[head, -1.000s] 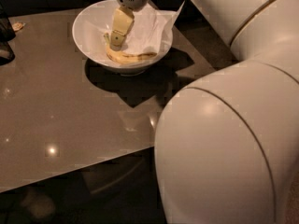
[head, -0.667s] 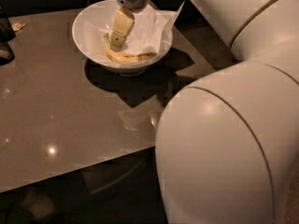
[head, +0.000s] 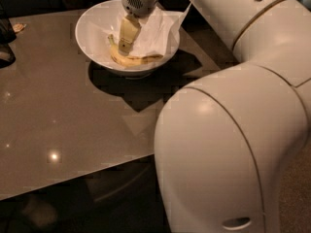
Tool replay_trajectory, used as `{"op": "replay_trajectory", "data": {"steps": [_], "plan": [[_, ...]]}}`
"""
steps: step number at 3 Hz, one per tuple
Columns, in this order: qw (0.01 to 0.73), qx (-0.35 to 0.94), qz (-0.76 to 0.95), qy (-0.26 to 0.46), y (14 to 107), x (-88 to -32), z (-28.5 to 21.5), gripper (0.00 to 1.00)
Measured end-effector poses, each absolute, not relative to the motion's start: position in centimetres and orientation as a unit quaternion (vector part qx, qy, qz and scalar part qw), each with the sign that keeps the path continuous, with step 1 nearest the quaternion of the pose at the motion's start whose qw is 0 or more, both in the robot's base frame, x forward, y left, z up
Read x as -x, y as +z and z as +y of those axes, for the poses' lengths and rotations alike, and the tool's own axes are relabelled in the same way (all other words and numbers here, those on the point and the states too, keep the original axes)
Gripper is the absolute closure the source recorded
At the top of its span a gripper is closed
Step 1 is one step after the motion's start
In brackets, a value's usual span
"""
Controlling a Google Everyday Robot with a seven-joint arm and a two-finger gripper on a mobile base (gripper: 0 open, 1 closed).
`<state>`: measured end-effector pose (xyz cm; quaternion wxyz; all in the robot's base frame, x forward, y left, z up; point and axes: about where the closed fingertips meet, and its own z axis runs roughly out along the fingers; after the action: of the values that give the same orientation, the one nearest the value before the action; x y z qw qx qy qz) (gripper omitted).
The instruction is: Pick banana from white bowl
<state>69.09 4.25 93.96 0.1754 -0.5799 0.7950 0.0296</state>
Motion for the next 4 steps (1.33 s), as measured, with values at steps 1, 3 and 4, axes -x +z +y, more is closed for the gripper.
{"op": "replay_trajectory", "data": {"steps": [1,3,4], "plan": [[0.164,0.581,0.797,0.027,93.0,-69.3,4.7,0.40],[0.132,0.593,0.794,0.026,90.4,-69.4,5.9,0.38],[0.102,0.593,0.798,0.025,87.9,-69.4,5.9,0.42]]}}
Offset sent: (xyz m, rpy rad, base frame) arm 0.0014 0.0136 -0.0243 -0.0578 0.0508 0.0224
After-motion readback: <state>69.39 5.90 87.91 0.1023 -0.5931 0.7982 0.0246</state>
